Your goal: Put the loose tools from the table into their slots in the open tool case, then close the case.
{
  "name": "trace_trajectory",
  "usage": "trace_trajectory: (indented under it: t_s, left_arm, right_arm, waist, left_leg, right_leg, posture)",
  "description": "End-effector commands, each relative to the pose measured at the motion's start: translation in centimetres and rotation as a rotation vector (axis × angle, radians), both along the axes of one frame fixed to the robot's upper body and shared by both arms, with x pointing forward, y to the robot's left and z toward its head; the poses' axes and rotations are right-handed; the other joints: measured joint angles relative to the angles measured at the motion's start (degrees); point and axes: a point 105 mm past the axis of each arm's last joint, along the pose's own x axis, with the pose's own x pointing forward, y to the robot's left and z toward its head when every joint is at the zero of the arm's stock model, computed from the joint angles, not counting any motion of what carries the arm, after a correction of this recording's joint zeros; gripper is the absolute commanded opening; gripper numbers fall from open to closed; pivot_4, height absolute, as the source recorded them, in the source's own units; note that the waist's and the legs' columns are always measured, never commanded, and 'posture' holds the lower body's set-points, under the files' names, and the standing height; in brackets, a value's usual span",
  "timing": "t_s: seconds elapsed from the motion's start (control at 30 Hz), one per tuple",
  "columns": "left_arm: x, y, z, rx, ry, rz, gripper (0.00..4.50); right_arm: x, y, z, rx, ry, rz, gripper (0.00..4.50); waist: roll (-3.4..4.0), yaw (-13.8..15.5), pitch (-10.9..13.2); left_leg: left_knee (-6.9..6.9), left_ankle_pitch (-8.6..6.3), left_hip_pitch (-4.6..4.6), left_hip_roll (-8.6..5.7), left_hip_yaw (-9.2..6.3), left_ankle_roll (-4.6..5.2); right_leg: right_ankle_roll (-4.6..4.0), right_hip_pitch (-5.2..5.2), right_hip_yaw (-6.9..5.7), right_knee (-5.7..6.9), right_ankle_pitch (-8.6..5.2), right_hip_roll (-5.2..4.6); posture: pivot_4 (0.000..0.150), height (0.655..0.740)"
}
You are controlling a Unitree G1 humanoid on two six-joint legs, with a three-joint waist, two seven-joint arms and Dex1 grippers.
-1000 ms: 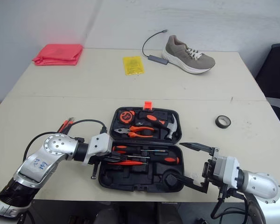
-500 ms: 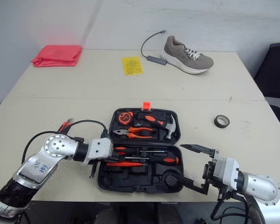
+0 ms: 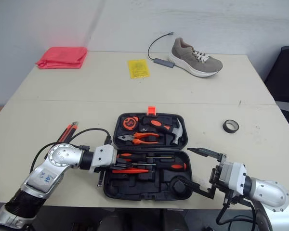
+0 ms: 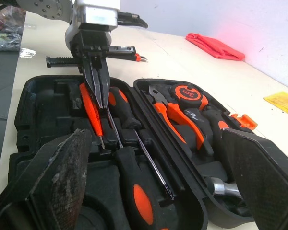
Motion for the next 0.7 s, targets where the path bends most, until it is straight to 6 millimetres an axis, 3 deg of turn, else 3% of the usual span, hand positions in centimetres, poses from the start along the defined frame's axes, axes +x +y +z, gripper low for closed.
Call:
trace_trajectory:
  t_s: [0.03, 0.2, 0.5, 0.7]
  left_arm:
    - [-0.4, 0.2, 1.7, -0.055, -0.007, -0.04, 0.06]
    - [-0.8, -0.2, 1.8, -0.067, 0.029, -0.055, 0.06]
    - [-1.4, -0.6, -0.6, -0.007, 0.101, -0.023, 0.06]
    - [-1.1, -0.7, -0.9, -0.005, 0.111, 0.009, 0.06]
  right_arm:
    - [0.0, 0.1, 0.3, 0.017, -0.018, 0.003, 4.5]
    - [0.0, 0.2, 0.3, 0.018, -0.018, 0.005, 4.5]
    - [0.0, 0.1, 0.3, 0.016, -0.017, 0.0, 4.5]
    - [0.0, 0.1, 0.4, 0.016, -0.018, -0.001, 4.5]
  waist:
    - [0.0, -0.06, 0.0]
    - [0.0, -0.06, 0.01]
    - [-0.01, -0.09, 0.01]
    - [-0.01, -0.08, 0.01]
  left_leg:
    - [0.0, 0.0, 0.0, 0.0, 0.0, 0.0]
    - [-0.01, 0.0, 0.0, 0.0, 0.01, 0.0]
    - [-0.01, 0.0, 0.0, 0.0, 0.0, 0.0]
    - [-0.02, 0.0, 0.0, -0.01, 0.0, 0.0]
  right_leg:
    - [0.0, 0.0, 0.0, 0.0, 0.0, 0.0]
    - [0.0, -0.01, 0.0, 0.0, 0.0, 0.01]
    - [0.0, -0.01, 0.01, -0.01, 0.0, 0.01]
    - [0.0, -0.01, 0.02, -0.03, 0.0, -0.01]
  posture:
    - [0.15, 0.74]
    - [0.15, 0.74]
    - [0.15, 0.74]
    - [0.15, 0.74]
